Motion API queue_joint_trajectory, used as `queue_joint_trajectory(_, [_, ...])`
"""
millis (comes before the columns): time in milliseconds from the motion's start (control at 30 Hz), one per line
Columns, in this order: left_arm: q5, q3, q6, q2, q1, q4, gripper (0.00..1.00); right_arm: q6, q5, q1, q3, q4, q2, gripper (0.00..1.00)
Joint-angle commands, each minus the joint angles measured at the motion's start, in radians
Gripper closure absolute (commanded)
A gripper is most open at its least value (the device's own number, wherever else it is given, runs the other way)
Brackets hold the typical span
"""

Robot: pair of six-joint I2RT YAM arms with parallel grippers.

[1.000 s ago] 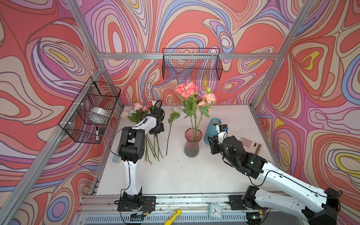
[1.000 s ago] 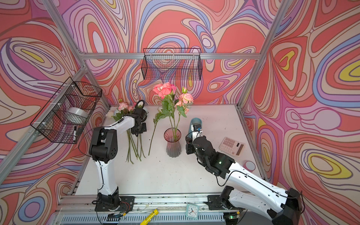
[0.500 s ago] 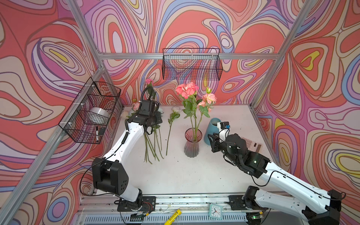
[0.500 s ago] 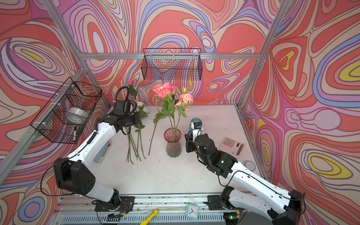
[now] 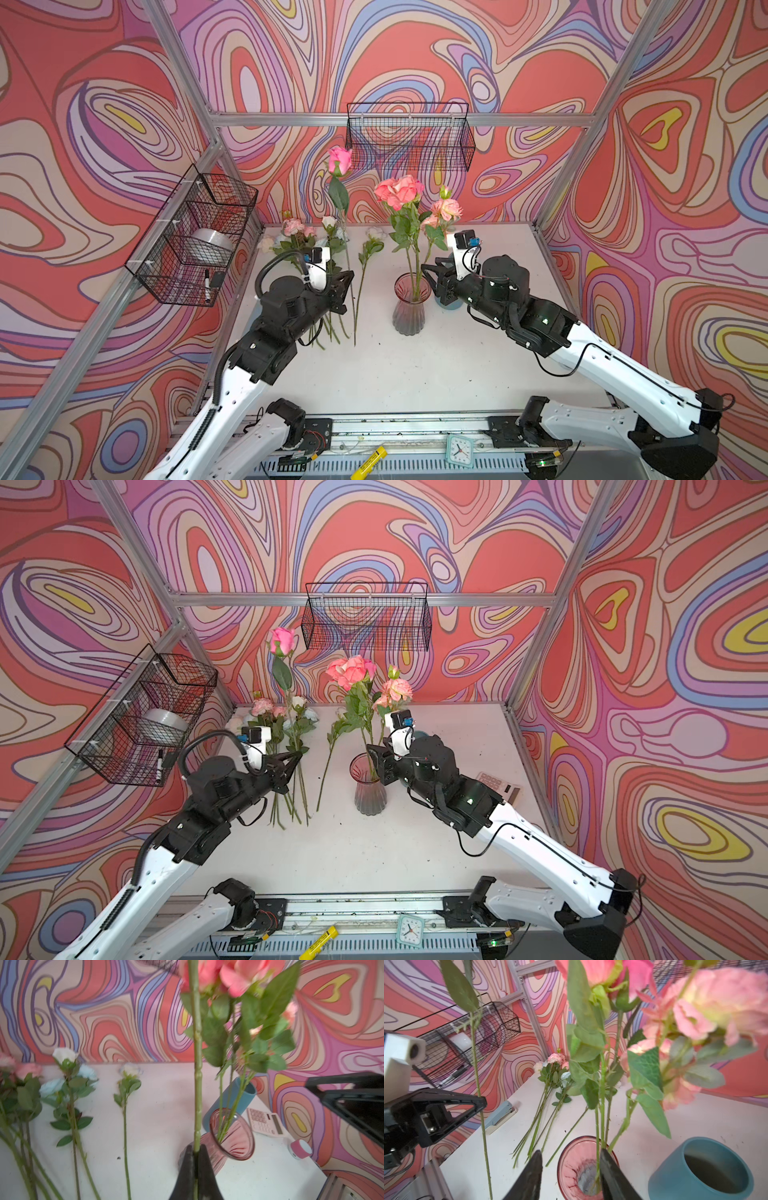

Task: Arrange flowers in a vase
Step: Pick up the flower from the flowers, then place the flower in the vase.

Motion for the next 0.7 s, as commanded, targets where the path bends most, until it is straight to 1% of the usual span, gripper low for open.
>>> queue_joint_trajectory(0, [0.056,-0.009,0.042,-0.007,-0.025,0.067,1.00,-0.002,-0.154,-0.005,0.058,0.030,0.027,0.49])
queue_joint_trajectory(67, [0.050,0.009,0.054,0.008,-0.061,0.046,1.00,-0.004,-0.207,-0.006,0.091,0.041,0.057,0.47])
queue_joint_trajectory(167, [0.007,0.031,0.082,0.033,-0.128,0.027,1.00,-0.011,-0.238,-0.005,0.143,0.028,0.116,0.45])
queue_joint_trajectory(300, [-0.002,0.046,0.081,0.053,-0.182,0.032,1.00,0.017,-0.336,-0.003,0.197,0.042,0.180,0.45])
queue_joint_trajectory(367, [-0.003,0.051,0.079,0.056,-0.199,0.035,1.00,0.045,-0.356,-0.003,0.195,0.079,0.194,0.46])
queue_joint_trajectory(667, [0.003,0.047,0.065,0.102,-0.237,0.053,1.00,0.085,-0.415,-0.003,0.215,0.130,0.267,0.59])
